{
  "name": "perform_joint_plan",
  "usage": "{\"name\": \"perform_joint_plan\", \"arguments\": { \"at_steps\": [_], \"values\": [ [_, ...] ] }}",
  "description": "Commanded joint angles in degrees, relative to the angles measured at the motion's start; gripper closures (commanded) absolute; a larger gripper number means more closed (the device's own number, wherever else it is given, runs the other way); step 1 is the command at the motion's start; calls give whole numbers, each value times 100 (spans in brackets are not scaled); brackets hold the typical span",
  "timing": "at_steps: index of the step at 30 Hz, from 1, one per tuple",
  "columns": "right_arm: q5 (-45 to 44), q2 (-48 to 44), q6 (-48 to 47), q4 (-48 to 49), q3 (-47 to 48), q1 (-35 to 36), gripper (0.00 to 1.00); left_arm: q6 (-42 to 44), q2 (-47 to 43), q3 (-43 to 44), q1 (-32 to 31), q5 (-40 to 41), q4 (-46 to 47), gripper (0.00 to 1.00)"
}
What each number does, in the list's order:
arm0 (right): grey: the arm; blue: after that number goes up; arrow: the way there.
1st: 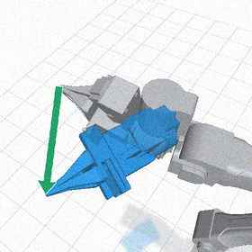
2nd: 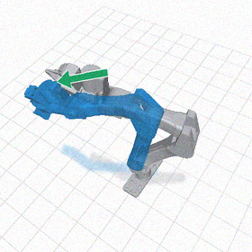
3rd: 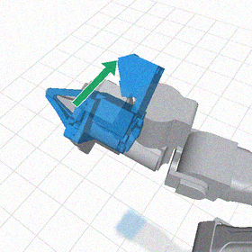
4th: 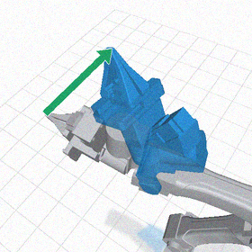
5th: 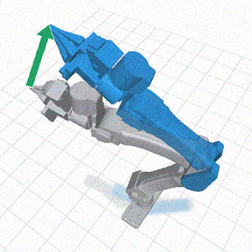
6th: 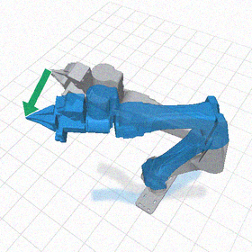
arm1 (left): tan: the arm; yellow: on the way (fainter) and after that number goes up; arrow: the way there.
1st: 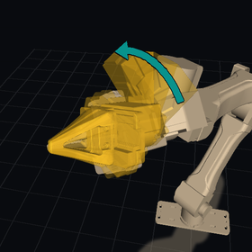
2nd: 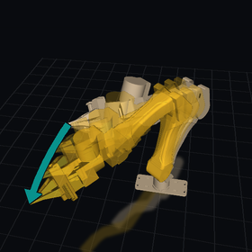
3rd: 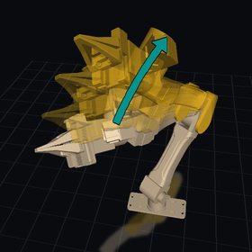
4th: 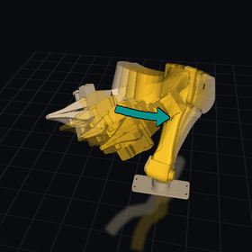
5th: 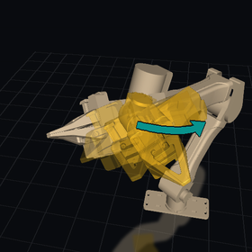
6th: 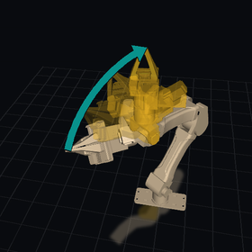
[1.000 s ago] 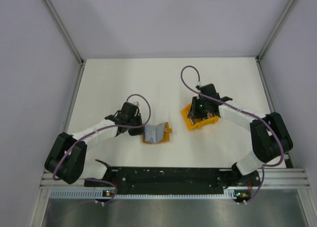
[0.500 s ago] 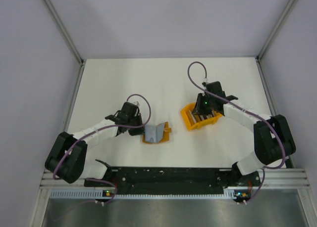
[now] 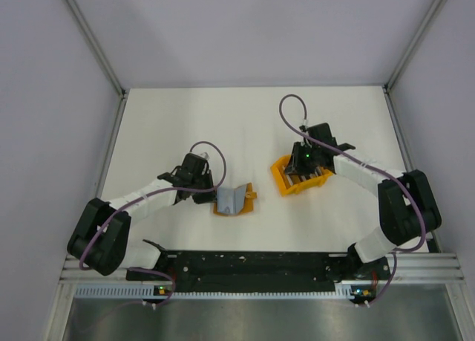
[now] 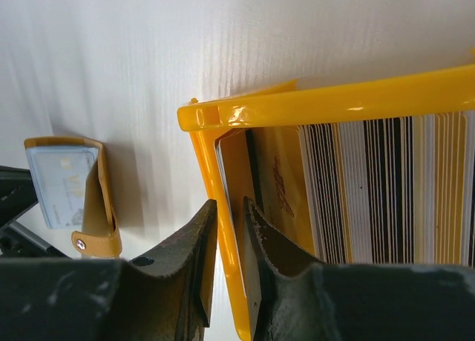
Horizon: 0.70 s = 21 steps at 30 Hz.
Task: Put the credit cards into the card holder
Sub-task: Pick up the credit card from the storage box.
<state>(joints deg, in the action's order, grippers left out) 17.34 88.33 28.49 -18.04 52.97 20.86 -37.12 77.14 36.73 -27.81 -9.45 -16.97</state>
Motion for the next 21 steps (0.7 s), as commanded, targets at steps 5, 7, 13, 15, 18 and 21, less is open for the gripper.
{"name": "perform_joint_plan", "arguments": {
  "at_steps": [5,7,13,15,18,21],
  "values": [
    [287,8,-81,178,152,-30,89,56,29,54,-5,-13,159,100],
    [313,0,-63,170,152,-38,93,65,29,62,-5,-21,168,100],
    [392,-44,-10,213,143,-38,100,65,29,45,-14,-39,168,100],
    [401,-36,7,213,143,-30,100,56,20,54,-5,-39,168,100],
    [428,-44,8,222,135,-38,100,48,29,36,-5,-48,194,100],
    [437,-53,34,222,152,-38,100,47,29,27,-5,-57,203,100]
  ]
}}
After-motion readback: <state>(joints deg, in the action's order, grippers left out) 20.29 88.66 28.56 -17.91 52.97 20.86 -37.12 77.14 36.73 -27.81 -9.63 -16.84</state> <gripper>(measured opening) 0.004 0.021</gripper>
